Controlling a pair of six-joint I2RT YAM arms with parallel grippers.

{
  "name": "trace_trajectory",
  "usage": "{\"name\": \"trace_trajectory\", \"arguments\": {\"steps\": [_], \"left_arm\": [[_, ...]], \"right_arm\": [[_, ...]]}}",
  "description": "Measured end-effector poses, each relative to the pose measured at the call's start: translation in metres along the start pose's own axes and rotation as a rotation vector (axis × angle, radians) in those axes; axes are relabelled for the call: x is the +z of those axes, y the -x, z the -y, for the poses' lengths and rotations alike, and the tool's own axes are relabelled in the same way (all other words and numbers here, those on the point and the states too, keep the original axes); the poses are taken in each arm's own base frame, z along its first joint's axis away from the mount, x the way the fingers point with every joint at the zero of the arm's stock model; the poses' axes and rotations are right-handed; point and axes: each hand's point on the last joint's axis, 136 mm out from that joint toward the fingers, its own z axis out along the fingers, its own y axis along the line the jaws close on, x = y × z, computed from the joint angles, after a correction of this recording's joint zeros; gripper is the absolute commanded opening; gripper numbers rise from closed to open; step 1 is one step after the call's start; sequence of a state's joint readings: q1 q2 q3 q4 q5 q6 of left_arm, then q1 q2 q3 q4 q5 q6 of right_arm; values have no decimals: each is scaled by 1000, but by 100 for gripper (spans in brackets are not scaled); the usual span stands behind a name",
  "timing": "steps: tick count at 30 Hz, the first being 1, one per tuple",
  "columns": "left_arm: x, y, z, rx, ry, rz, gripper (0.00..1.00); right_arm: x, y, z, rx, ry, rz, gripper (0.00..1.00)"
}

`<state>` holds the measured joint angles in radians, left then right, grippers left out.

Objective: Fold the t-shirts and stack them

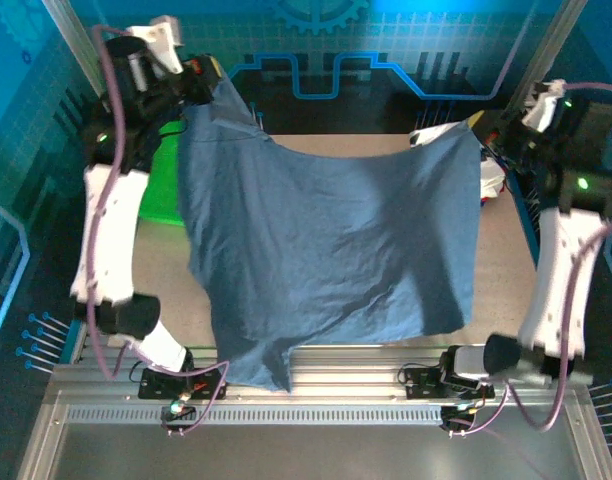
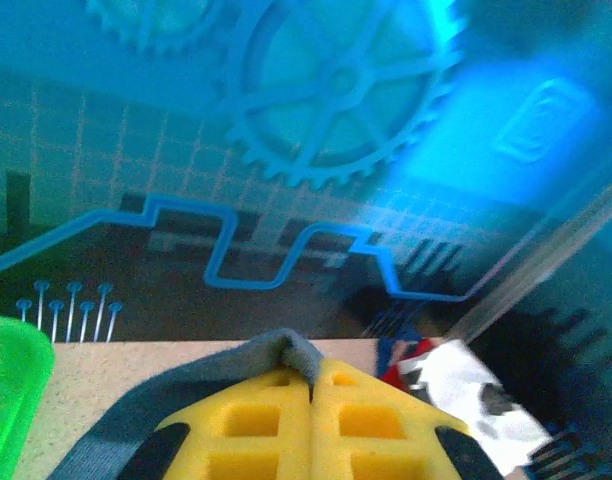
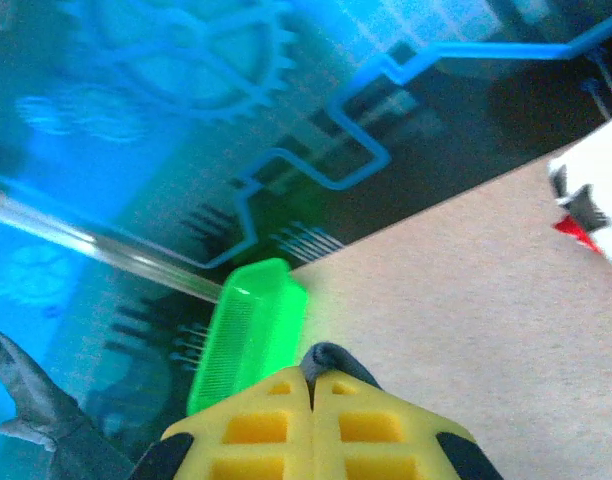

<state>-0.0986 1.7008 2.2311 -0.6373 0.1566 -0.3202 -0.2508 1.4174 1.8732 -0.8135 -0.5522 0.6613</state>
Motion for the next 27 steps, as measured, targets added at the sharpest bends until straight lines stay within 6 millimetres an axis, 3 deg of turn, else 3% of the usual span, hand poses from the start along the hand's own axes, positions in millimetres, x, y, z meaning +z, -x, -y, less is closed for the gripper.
{"name": "trace_trajectory", "arguments": {"steps": [1,2,3,4,5,7,9,11,12,13,16,19,21,24,25,27], "left_arm": [[25,-10,-15,-4,15,-29,13],[52,-21,-31,-12,32,-57,20],[82,-32,-49,-24,46,-82,52],[108,-42,-63,-30,56,-99,86],[135,-50,-77,-41,63,-106,99],[181,-66,-102,-88,70,-103,99],[208,-87,-122,-152,86,-118,99],[214,-103,-131,-204,110,-156,99],[211,-103,-131,-214,115,-161,99],[205,-101,-128,-217,119,-166,99],[153,-87,-104,-226,132,-186,99],[63,-55,-55,-207,97,-129,99],[-10,-40,-8,-172,29,-54,99],[-81,-59,43,-165,-86,-44,99],[-94,-76,51,-177,-108,-69,99],[-96,-118,44,-211,-87,-149,99]], "right_arm": [[25,3,17,12,-17,-30,3],[54,7,38,29,-37,-59,20],[86,12,60,46,-57,-86,44],[117,18,81,61,-75,-105,59],[151,25,104,77,-88,-121,66],[213,44,143,102,-97,-132,73],[259,53,180,110,-113,-123,82],[278,47,206,122,-142,-136,85],[279,33,220,140,-182,-176,90],[274,25,224,149,-212,-203,99],[232,-7,216,130,-303,-279,100],[155,-25,159,54,-309,-263,100],[96,-32,103,-38,-257,-191,100],[39,-58,47,-144,-172,-125,100],[26,-78,36,-166,-146,-130,100],[21,-119,43,-160,-136,-193,97]]}}
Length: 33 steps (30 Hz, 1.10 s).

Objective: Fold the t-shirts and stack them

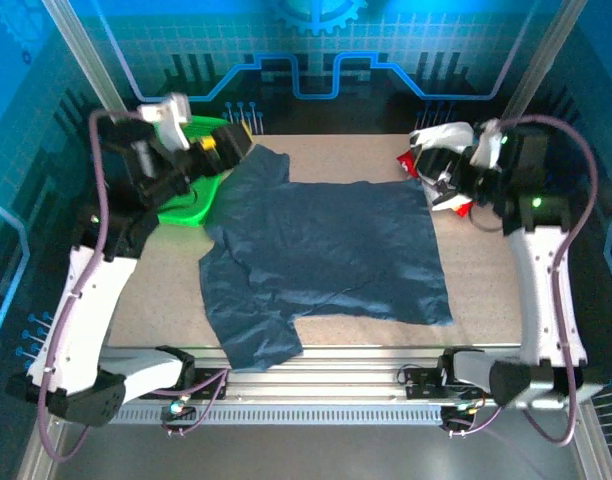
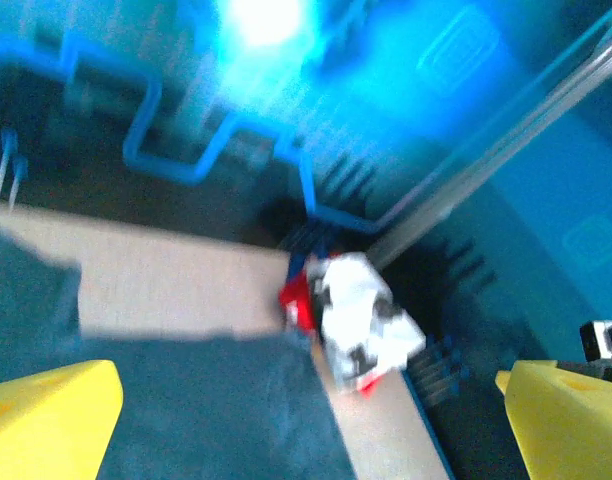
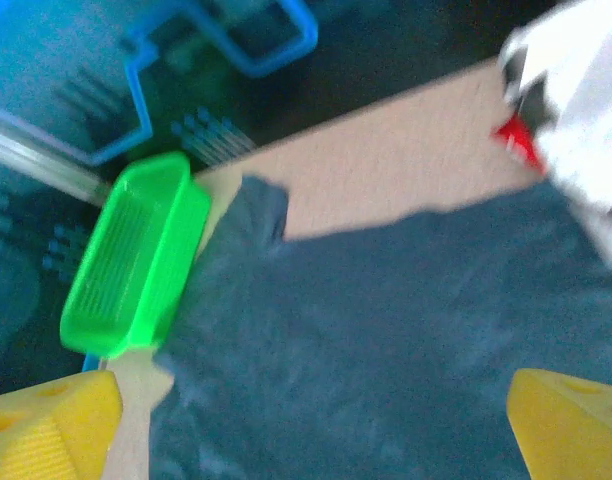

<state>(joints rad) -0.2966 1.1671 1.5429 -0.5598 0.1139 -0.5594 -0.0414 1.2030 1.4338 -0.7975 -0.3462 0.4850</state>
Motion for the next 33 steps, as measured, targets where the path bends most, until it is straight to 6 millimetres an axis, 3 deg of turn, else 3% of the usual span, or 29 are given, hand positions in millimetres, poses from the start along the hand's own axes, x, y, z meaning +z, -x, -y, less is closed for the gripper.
{"name": "trace_trajectory", "arguments": {"steps": [4,6,8,9,11,15,22,33], "left_arm": [[54,-119,-97,-137,254,-299,96],[68,-172,-141,-183,384,-437,89],[73,-206,-168,-223,477,-528,67],[76,-212,-173,-226,494,-544,60],[86,-218,-182,-236,523,-556,56],[111,-230,-204,-247,590,-579,51],[147,-255,-261,-304,736,-640,50],[214,-238,-294,-307,762,-633,45]], "right_arm": [[56,-99,64,136,-134,-267,85],[75,-137,91,190,-210,-379,74],[86,-159,106,221,-255,-435,50],[90,-162,111,226,-269,-440,42],[102,-159,118,233,-292,-427,34],[132,-162,142,270,-361,-436,30],[171,-171,183,313,-507,-488,27],[232,-120,207,343,-613,-462,27]]}}
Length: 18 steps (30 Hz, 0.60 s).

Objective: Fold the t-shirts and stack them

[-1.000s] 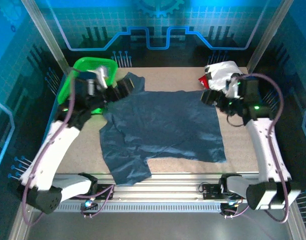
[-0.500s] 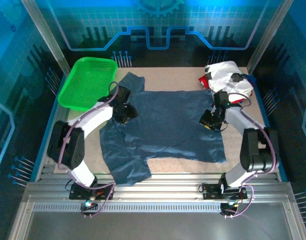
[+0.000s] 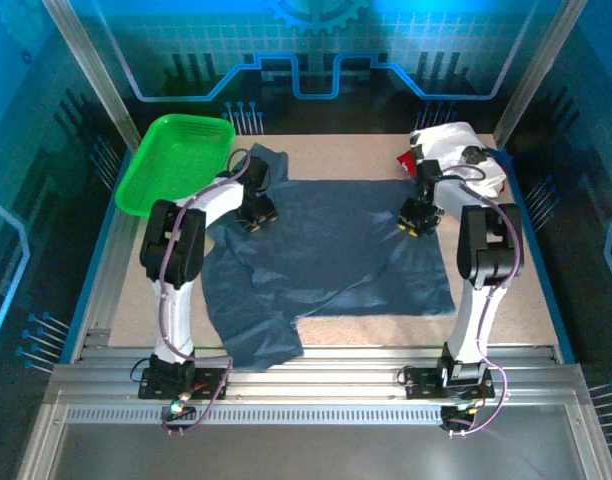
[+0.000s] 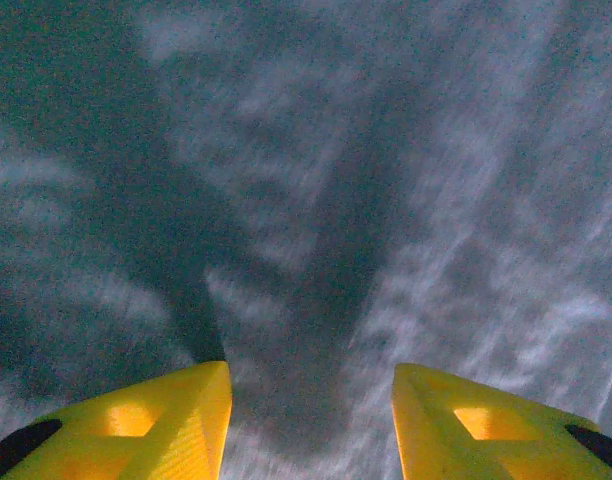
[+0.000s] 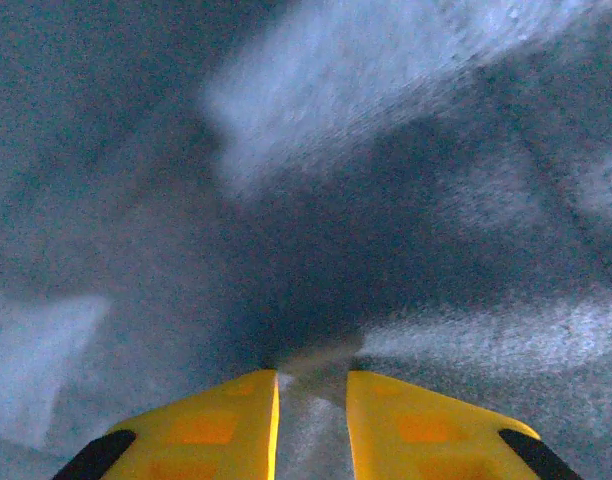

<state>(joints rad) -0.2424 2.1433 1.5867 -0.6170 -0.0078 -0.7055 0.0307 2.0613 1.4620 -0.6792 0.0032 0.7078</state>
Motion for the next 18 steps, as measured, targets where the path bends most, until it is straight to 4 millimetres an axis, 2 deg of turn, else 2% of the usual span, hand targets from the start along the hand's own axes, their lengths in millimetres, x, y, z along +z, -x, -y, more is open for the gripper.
{"name": "trace_trajectory", "arguments": {"steps": [4,9,13,16,18], "left_arm": [[8,29,18,21,-13,19,45],[13,67,42,42,-48,60,43],[19,94,55,55,-79,91,43],[21,102,54,64,-88,86,43],[15,107,57,70,-109,86,48]], "right_arm": [[6,27,-16,12,-4,8,27],[9,43,-28,45,-9,-7,32],[9,48,-35,60,13,-13,50],[5,46,-42,50,59,-17,68],[-1,36,-43,36,92,-34,74]]}}
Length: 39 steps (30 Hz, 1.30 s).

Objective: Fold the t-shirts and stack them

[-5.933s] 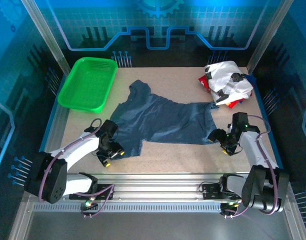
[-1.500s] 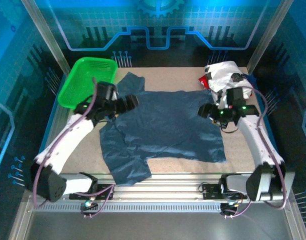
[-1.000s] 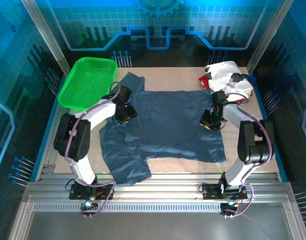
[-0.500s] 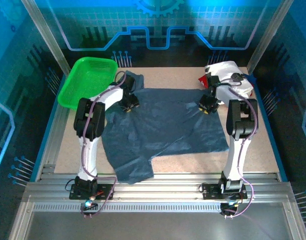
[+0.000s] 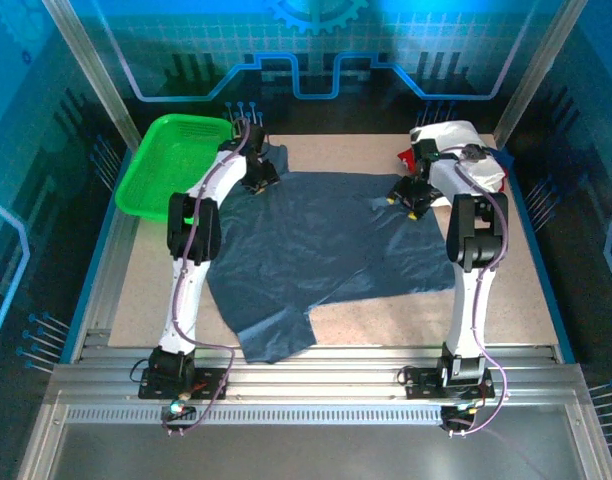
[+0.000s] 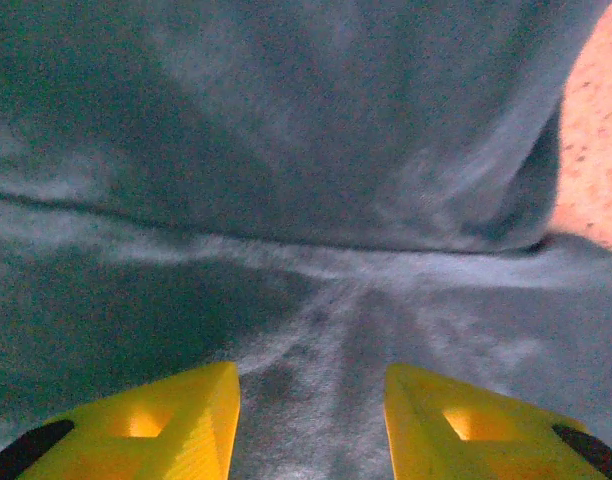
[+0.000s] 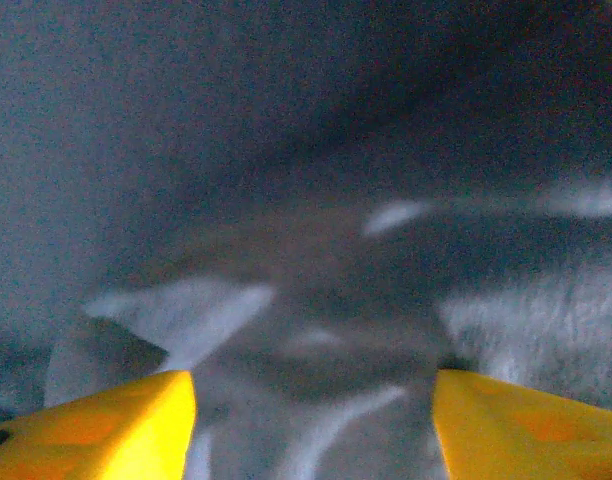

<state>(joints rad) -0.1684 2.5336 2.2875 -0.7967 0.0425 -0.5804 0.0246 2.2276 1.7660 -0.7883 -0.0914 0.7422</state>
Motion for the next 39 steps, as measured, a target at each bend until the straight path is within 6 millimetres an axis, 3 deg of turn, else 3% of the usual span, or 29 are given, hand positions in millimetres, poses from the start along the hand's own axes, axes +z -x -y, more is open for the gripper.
{"name": "trace_trajectory", "arguments": {"steps": [3,7,10,12,14,16,21,25,28,32,39], "left_arm": [[-16,7,14,4,-63,7,68],[-69,-7,34,40,-119,10,77],[-135,-45,38,56,-150,12,77],[-175,-81,26,54,-167,14,76],[-189,-108,6,30,-157,-1,75],[-181,-131,-20,-7,-115,-41,73],[-115,-180,-81,-90,64,-200,70],[-83,-190,-95,-111,118,-247,66],[-66,-187,-100,-122,142,-265,64],[-55,-159,-90,-130,120,-237,63],[-32,-97,-66,-105,65,-173,62]], "right_arm": [[-21,-18,-1,-42,44,-17,80],[-74,-42,-7,-126,134,12,84],[-117,-63,-11,-184,216,54,87],[-138,-78,-11,-219,270,73,90],[-151,-92,-11,-249,316,79,94],[-158,-103,-10,-278,346,85,96],[-175,-118,-5,-360,377,121,98],[-173,-119,15,-332,347,123,97],[-158,-113,52,-232,283,107,97],[-140,-113,96,-114,204,74,97],[-137,-123,117,-83,153,79,96]]}}
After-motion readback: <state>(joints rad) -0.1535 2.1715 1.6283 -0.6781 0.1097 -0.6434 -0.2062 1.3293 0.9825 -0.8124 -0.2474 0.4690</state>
